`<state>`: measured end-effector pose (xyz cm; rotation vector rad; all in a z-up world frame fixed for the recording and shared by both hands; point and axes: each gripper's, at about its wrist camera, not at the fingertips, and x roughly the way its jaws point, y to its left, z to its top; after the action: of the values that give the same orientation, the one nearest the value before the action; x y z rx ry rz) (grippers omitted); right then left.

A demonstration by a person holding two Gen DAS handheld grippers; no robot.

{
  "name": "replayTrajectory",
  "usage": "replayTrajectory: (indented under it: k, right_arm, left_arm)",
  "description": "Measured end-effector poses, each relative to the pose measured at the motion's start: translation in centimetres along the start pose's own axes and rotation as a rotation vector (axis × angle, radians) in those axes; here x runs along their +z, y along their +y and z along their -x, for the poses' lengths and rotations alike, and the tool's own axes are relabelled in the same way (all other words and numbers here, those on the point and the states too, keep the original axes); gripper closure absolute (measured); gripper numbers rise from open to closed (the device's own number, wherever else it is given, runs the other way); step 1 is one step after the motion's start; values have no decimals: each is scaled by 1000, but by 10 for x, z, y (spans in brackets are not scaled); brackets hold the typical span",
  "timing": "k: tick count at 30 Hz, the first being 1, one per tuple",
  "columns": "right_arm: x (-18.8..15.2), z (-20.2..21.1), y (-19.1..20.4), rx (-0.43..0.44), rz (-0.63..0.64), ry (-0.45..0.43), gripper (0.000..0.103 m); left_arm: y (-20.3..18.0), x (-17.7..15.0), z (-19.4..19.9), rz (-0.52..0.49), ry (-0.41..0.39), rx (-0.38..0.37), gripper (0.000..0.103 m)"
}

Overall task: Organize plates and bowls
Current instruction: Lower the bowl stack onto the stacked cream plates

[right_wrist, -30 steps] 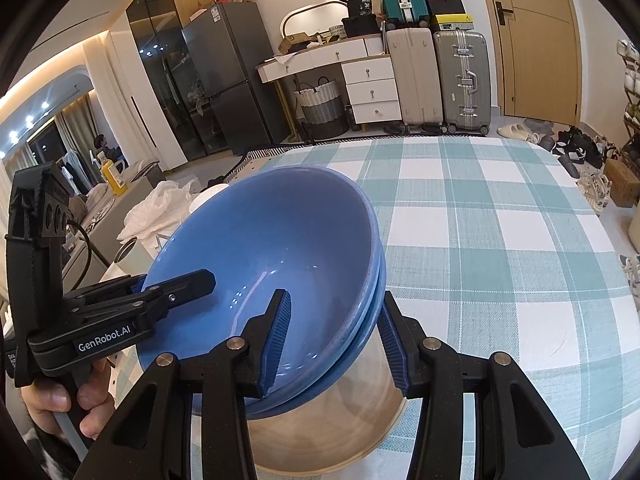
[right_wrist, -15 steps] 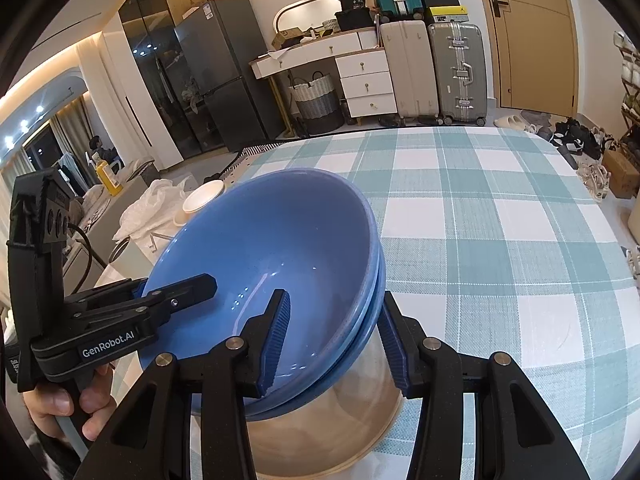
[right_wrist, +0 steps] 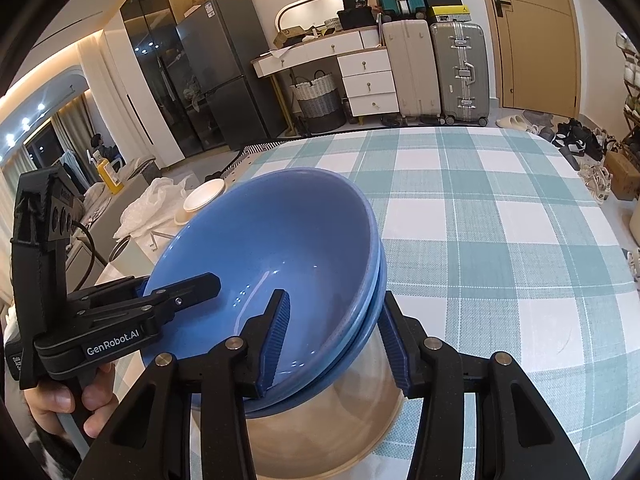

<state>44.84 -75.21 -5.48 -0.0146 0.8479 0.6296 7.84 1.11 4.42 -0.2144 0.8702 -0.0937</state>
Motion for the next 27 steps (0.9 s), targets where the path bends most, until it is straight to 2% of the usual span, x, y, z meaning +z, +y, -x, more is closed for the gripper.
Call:
replayTrajectory:
  k: [7,13,15,16,18,20,23,27]
  right_arm:
    - [-2,0,1,-1,12,3,55]
    - [-2,0,4,-4,22,6,52]
    - [-3,0,5,-5,29,6,49]
    - [-4,1,5,-6,34,4,45]
    - [-4,4,6,-5,47,-7,33]
    - [-4,8,7,9,54,-19,14]
    - [-4,14,10,23,72,-41,1]
    - [-4,18,14,7,98,-52,1]
  left_arm:
    - [2,0,0,0,7,-4,69]
    - [-1,0,3,-24,-11,-20,49]
    - [-1,0,8,-26,-28,-21,34]
    - [-1,0,11,-27,-36,-20,29]
    - [-1,0,18,-34,-53,-15,28]
    - [0,0,23,-44,-65,0,27]
    - [0,-1,34,-50,-100,4,22]
    - [0,-3,46,-62,-128,4,17]
